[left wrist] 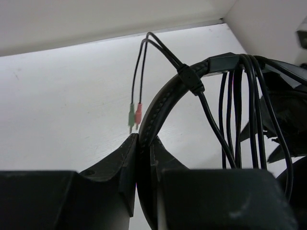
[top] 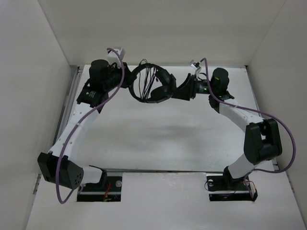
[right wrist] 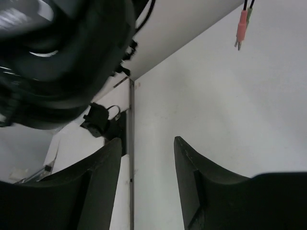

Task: Wrap the headphones

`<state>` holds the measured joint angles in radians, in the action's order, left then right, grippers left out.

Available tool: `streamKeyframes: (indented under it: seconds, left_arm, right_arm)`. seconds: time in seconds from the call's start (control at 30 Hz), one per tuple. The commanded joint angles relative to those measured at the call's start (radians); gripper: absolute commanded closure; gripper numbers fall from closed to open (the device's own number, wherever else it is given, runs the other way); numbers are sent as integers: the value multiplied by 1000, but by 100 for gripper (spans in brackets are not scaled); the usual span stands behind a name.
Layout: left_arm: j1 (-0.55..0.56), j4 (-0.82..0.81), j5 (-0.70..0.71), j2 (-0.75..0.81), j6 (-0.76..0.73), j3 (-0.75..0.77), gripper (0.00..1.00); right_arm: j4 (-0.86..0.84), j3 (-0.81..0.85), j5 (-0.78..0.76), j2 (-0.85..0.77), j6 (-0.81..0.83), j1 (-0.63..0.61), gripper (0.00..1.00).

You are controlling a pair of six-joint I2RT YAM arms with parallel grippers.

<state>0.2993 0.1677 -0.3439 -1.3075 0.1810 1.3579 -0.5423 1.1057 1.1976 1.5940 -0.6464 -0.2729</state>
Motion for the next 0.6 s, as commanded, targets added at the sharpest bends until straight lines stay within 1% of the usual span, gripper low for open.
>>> streamKeyframes:
  seconds: [0.0,0.17,0.27,0.37,0.57]
  left_arm:
    - [2,-95,71,-22,-47,-51,100]
    - [33,-141,173,-90,-118,-143,100]
    - [47,-195,224,-128,-143,-193,100]
    - [53,-233,259,-168,-147,-230,100]
    - [103,-252,255,-229,-137,-246,100]
  right_arm:
    - [-74,-6,-55,-83,59,79,47]
    - [-6,-33,-160,-157,192,165,47]
    - [47,-53,-203,-186,269,182,46]
    - [91,-81,-240,-212,336,179,46]
    - [113,-110,-259,-224,393,160,45]
